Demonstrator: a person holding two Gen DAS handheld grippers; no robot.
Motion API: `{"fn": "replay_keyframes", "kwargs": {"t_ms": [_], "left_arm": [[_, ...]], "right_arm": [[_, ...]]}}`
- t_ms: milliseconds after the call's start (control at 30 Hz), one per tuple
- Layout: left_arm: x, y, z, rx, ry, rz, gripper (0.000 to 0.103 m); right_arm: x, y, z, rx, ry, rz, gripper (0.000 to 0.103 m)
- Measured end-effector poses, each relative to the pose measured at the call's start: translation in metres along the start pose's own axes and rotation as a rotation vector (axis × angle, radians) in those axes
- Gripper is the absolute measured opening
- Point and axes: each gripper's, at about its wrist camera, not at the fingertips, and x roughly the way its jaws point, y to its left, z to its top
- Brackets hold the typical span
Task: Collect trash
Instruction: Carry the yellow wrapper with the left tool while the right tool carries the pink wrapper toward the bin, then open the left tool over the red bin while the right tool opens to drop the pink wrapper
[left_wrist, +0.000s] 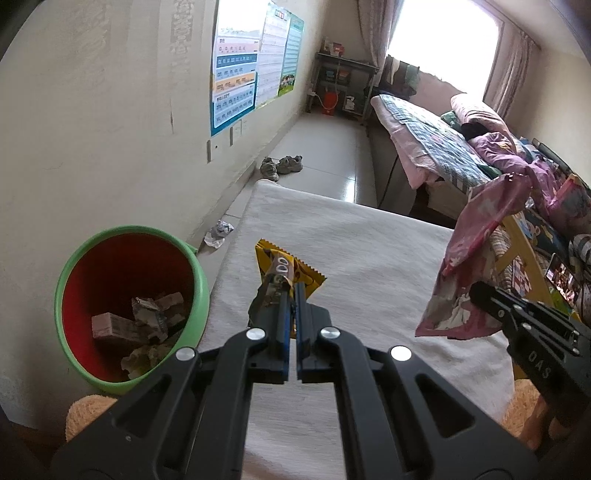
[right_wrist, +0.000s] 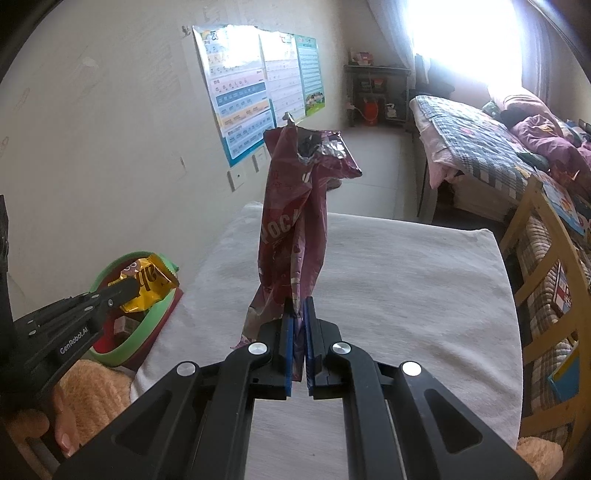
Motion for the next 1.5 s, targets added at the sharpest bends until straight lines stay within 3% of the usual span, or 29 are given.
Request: {"fn": "replay_keyframes", "kwargs": {"t_ms": [633,933,1200,1500], "left_arm": [[-0.005,0.045,-0.001,-0.083,-0.01,0.045,0.001],[-0.009,0.075,-0.002,-0.119,-0.02,0.115,0.001],[-0.011,0.122,-0.003,-0.235,-0.008,0.132,0.001],[-0.017,0.14,0.002,-0.237,-0.024,0.198,0.001]], "right_arm": [[0.018,0.051,0.006,-0.109,0.031,0.057,0.005],[0.027,0.074,0.003,-0.148,0.053,0.081,0.006],[0.033,0.091,0.008,-0.175,0.058,0.107,0.006],[0.038,0.118,0.026,-0.209,0.032,0.135,0.006]]}}
